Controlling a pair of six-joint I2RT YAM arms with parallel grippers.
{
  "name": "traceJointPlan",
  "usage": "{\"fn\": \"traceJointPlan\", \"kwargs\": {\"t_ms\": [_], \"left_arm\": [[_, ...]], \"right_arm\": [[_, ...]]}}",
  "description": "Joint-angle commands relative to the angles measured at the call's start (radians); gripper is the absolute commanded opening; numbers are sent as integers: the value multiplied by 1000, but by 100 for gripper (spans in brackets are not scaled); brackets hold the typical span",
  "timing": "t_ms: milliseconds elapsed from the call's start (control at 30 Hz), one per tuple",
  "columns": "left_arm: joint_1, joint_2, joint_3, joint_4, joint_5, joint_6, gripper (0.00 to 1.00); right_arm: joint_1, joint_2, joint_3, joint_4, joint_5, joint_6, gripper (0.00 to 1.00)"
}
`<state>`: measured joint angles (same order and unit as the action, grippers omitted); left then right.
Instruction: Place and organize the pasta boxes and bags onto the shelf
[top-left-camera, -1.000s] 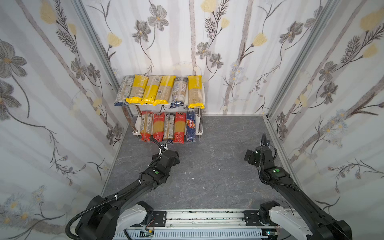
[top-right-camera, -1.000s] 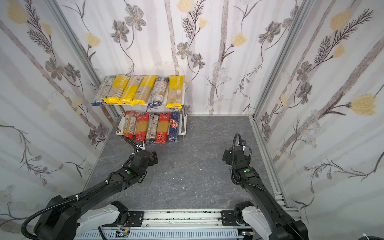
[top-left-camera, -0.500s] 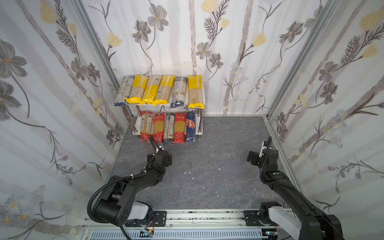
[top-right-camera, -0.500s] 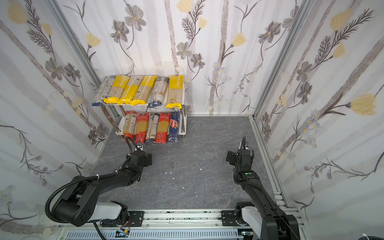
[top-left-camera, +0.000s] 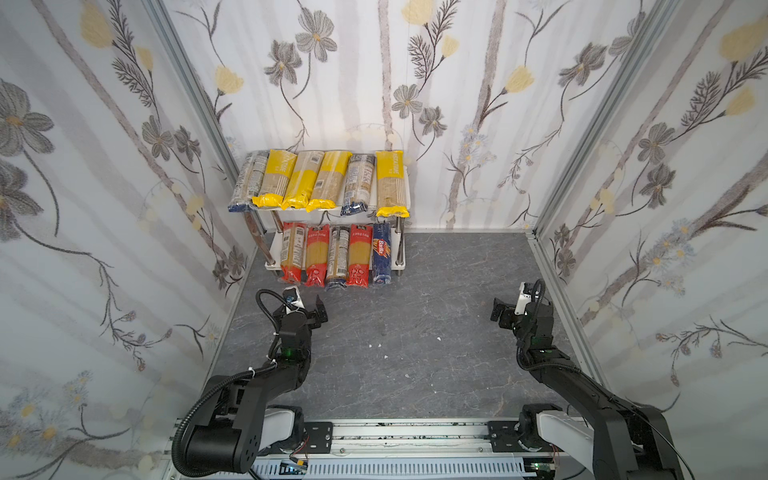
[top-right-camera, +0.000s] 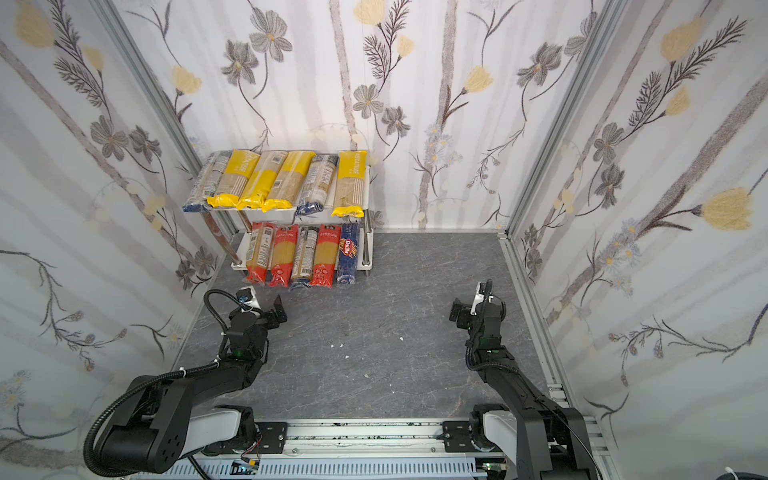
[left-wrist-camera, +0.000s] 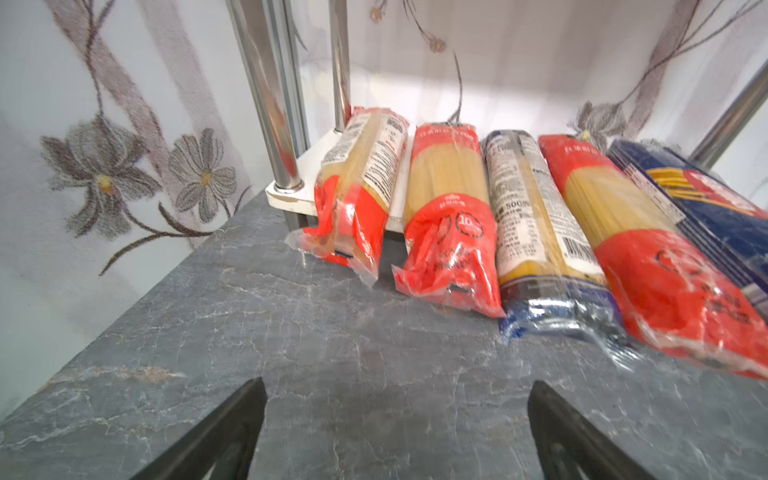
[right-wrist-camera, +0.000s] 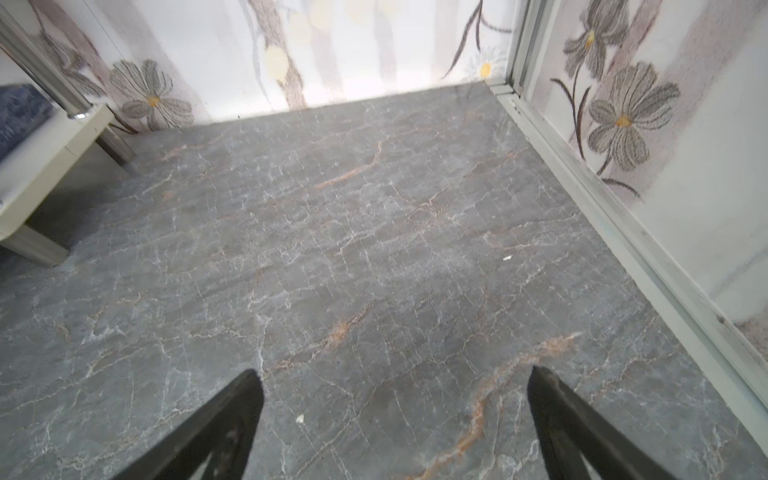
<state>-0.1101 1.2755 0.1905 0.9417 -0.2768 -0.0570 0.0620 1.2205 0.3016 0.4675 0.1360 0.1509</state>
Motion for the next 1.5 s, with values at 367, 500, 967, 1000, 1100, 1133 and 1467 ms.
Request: {"fn": "traceJointPlan", "kwargs": {"t_ms": [367, 500, 967, 1000, 1100, 1133, 1467], "left_arm": [[131, 72, -50, 329, 137, -81, 100], [140, 232, -77, 550, 200, -71, 100], [159, 314, 25, 450, 319, -47, 100], [158, 314, 25, 449, 316, -49, 100], [154, 314, 25, 447, 310, -44, 100], [152, 313, 24, 448, 308, -46, 100], [141, 312, 23, 446, 303, -33, 100]], "right_arm": [[-110, 25, -150, 617, -26, -16, 100], [-154, 136, -177, 805, -65, 27, 100], [-90, 293, -85, 814, -180, -103, 100], [-88, 294, -89, 825, -176, -104, 100], [-77, 290, -91, 825, -154, -109, 100], [-77, 290, -91, 826, -153, -109, 100], [-71, 290, -94, 829, -144, -114, 100]]}}
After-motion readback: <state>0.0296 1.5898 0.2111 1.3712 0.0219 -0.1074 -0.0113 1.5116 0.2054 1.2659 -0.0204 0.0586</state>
